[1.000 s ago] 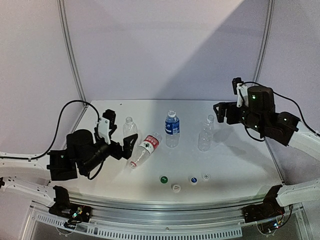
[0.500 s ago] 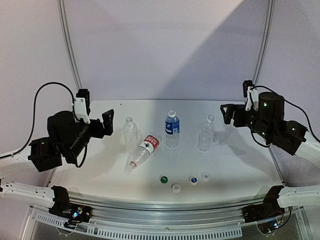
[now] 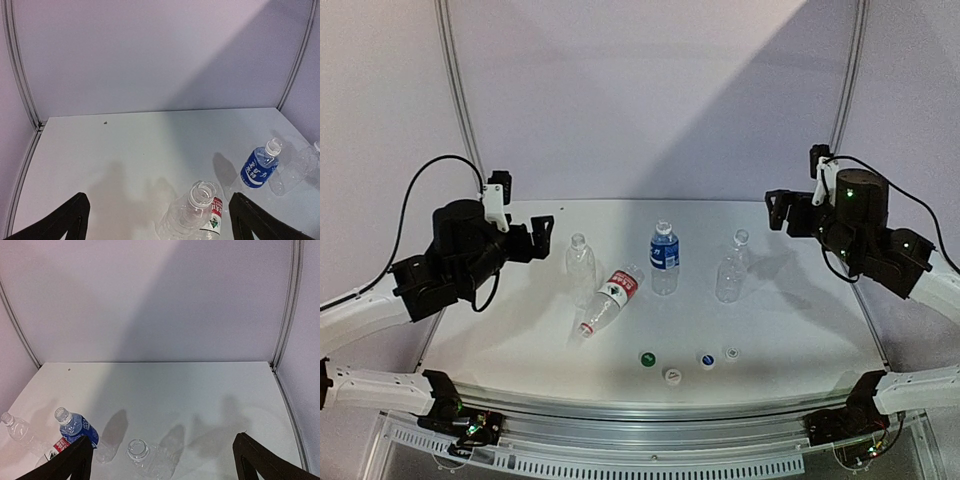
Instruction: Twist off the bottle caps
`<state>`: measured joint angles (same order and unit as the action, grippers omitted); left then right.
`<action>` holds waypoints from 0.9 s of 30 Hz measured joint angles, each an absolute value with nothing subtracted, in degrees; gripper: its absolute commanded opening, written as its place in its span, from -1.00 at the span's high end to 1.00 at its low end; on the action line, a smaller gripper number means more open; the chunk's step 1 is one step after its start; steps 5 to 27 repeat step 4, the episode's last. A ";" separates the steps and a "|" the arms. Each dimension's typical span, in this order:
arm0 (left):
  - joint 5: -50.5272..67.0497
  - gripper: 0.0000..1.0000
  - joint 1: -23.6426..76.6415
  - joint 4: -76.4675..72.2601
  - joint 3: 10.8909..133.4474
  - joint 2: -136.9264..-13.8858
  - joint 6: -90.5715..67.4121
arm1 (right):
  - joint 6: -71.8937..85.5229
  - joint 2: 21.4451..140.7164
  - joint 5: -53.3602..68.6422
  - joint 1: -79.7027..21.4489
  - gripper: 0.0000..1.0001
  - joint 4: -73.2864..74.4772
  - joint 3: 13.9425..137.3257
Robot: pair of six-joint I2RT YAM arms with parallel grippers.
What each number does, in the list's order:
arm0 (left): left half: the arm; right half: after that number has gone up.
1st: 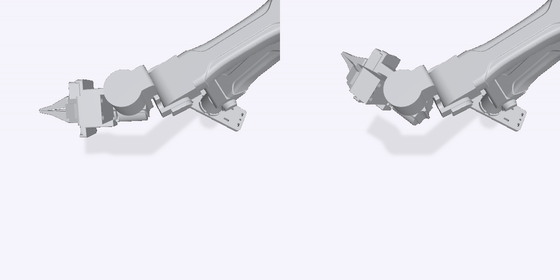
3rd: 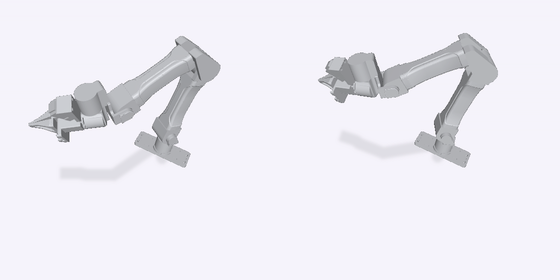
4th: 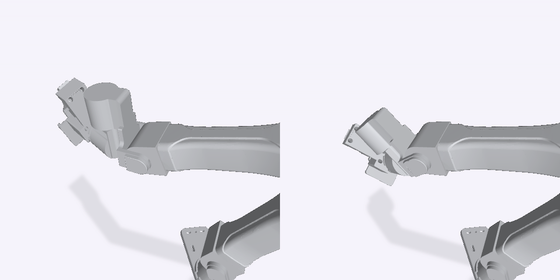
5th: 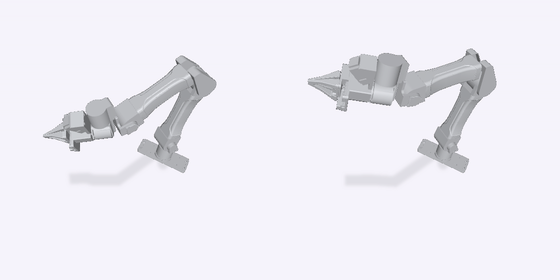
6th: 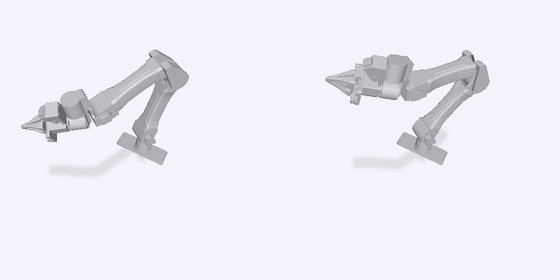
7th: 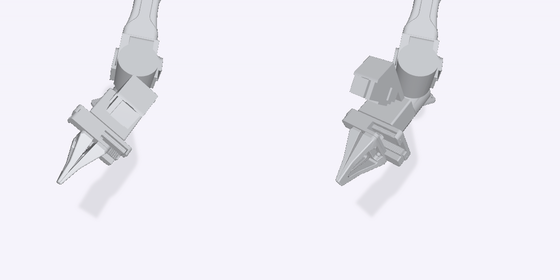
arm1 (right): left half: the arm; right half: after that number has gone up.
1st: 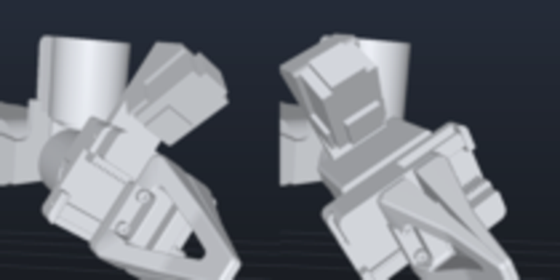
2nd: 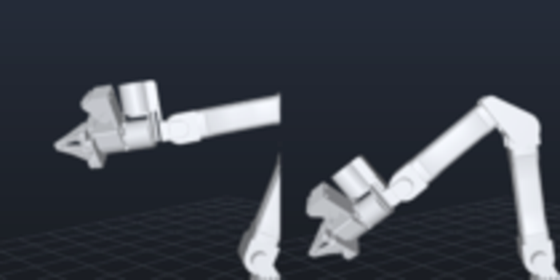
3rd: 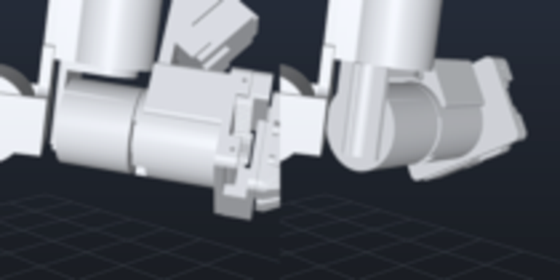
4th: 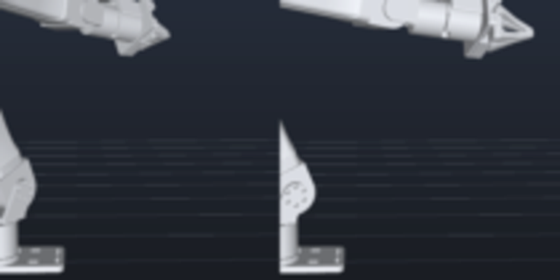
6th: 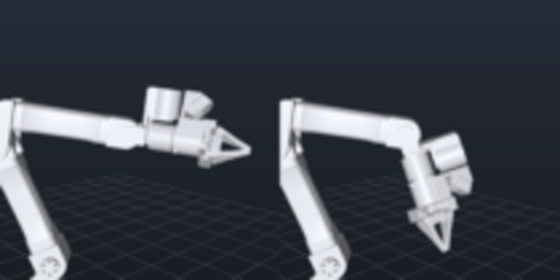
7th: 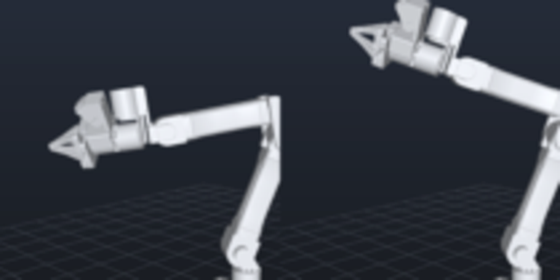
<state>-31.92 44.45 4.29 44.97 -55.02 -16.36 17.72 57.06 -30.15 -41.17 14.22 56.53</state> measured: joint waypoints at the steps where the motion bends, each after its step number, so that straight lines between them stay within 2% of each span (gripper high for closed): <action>1: -31.44 -0.98 44.34 3.95 44.58 -55.02 -16.34 | 17.72 56.80 -30.37 -41.17 -0.97 14.11 56.05; 27: -30.55 -0.99 44.05 3.11 43.75 -55.00 -16.32 | 17.54 55.57 -30.55 -41.17 -0.98 14.09 54.74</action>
